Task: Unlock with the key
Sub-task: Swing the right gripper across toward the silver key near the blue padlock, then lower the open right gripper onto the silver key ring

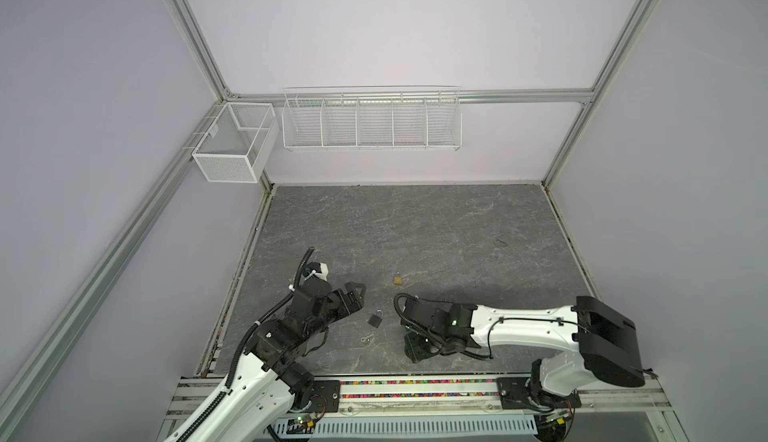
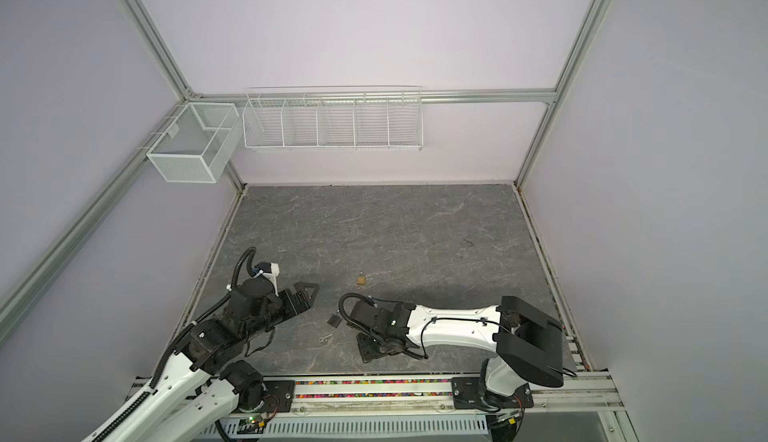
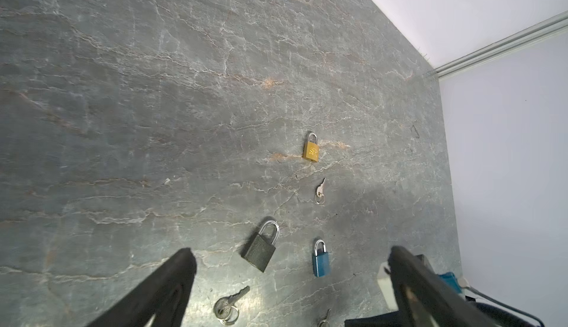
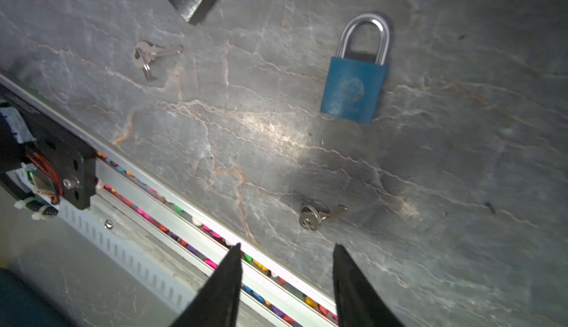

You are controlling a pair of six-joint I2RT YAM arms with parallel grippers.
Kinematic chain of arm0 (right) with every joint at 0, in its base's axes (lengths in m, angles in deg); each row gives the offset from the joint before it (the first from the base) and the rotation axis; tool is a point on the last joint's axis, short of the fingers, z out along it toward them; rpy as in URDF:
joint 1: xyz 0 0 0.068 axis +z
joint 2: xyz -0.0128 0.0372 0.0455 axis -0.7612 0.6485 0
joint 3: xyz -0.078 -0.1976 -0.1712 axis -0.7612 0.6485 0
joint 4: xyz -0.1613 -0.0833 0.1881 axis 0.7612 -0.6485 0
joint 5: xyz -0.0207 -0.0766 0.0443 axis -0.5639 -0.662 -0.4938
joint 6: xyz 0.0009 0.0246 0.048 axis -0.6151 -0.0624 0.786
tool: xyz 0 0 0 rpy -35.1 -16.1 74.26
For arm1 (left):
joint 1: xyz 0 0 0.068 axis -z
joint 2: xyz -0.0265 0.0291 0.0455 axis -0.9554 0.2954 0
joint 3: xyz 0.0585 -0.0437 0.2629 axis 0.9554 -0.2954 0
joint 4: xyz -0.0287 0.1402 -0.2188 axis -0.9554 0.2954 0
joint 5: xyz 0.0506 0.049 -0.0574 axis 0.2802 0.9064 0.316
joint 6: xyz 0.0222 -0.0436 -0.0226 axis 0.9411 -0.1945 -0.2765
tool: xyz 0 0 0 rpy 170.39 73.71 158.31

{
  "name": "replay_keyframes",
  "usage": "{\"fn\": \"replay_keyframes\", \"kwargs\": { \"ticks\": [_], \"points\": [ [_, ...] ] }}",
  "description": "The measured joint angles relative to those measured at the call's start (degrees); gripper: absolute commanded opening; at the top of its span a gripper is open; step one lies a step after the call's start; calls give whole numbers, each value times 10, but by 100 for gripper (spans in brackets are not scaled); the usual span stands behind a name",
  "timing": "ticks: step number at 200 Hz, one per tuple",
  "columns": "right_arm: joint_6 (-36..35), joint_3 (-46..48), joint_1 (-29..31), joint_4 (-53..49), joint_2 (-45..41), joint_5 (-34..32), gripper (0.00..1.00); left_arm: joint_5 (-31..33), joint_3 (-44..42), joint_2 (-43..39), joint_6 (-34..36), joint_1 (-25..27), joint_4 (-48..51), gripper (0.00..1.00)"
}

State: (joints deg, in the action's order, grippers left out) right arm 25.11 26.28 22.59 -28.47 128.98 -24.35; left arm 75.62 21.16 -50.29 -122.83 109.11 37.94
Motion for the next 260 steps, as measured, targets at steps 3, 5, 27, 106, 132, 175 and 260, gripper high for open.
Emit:
{"fn": "replay_keyframes", "kwargs": {
  "ticks": [3,5,27,106,132,175,260],
  "points": [
    [1,0,0,0,1,0,46,0,0,0,0,0,1,98],
    [1,0,0,0,2,0,46,1,0,0,0,0,1,98],
    [3,-3,0,-3,9,-3,43,3,0,0,0,0,5,98],
    [6,-3,-6,-5,31,-7,34,5,0,3,0,0,5,98],
    [6,-3,-8,-3,45,-5,31,5,0,4,0,0,5,98],
    [6,-3,-9,2,47,-2,28,6,0,4,0,0,5,98],
    [6,-7,-9,5,59,0,20,6,0,4,0,0,8,98]
  ]
}}
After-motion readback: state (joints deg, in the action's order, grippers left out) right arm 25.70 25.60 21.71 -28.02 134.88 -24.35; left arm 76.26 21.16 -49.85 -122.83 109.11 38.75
